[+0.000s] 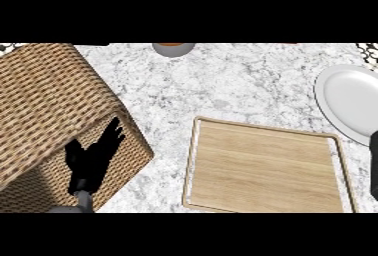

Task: Pick the tomato from the tray and place it in the plate

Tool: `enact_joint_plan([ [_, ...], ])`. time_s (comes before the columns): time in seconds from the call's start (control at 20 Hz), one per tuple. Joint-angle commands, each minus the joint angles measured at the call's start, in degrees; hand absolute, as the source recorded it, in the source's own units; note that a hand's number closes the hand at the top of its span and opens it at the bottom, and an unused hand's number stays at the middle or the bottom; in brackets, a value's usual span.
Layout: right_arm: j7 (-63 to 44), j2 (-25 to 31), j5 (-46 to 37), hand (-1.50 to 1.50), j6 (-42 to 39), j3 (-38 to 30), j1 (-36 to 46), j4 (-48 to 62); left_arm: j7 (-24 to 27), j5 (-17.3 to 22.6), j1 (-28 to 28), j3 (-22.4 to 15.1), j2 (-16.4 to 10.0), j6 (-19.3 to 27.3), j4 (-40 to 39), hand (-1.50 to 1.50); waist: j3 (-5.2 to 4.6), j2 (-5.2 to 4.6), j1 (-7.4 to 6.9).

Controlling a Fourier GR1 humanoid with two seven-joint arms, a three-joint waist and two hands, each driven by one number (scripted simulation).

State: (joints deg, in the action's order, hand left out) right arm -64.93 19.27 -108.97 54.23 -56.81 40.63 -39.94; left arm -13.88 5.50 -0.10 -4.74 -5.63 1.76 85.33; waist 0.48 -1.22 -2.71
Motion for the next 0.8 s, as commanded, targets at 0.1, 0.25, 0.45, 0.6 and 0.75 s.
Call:
enact_joint_plan([
  [0.1, 6.22, 3.65, 15.17, -1.50, 7.15, -4.75, 0.71, 13.28, 0.59, -0.37, 0.47, -0.27, 1.34, 0.63, -2.71, 0.00, -0.07, 0.12, 0.88],
  [0.25, 11.89, 5.37, 19.04, -1.50, 11.12, -4.17, 2.56, 16.36, -0.81, -1.18, 0.02, -1.74, 2.22, 1.26, -1.26, 0.00, 0.03, -0.07, 0.11],
  [0.45, 20.33, 3.75, 24.21, -1.50, 20.86, -2.54, 2.24, 13.60, 0.56, -0.52, -0.46, -0.46, 1.84, 0.71, -2.73, 0.00, 0.03, 0.10, 0.71],
  [0.6, 23.86, 3.05, 27.34, -1.50, 26.56, -1.79, 1.69, 11.47, 1.40, -0.99, 1.76, -1.02, 1.38, 0.29, -1.57, 0.00, 0.02, 0.20, 0.36],
  [0.75, 26.37, 1.41, 32.96, -1.50, 30.48, -0.86, 1.07, 9.03, -1.57, -0.40, 0.57, 0.00, 0.68, 0.73, -0.50, 0.00, -0.03, 0.64, 1.18],
])
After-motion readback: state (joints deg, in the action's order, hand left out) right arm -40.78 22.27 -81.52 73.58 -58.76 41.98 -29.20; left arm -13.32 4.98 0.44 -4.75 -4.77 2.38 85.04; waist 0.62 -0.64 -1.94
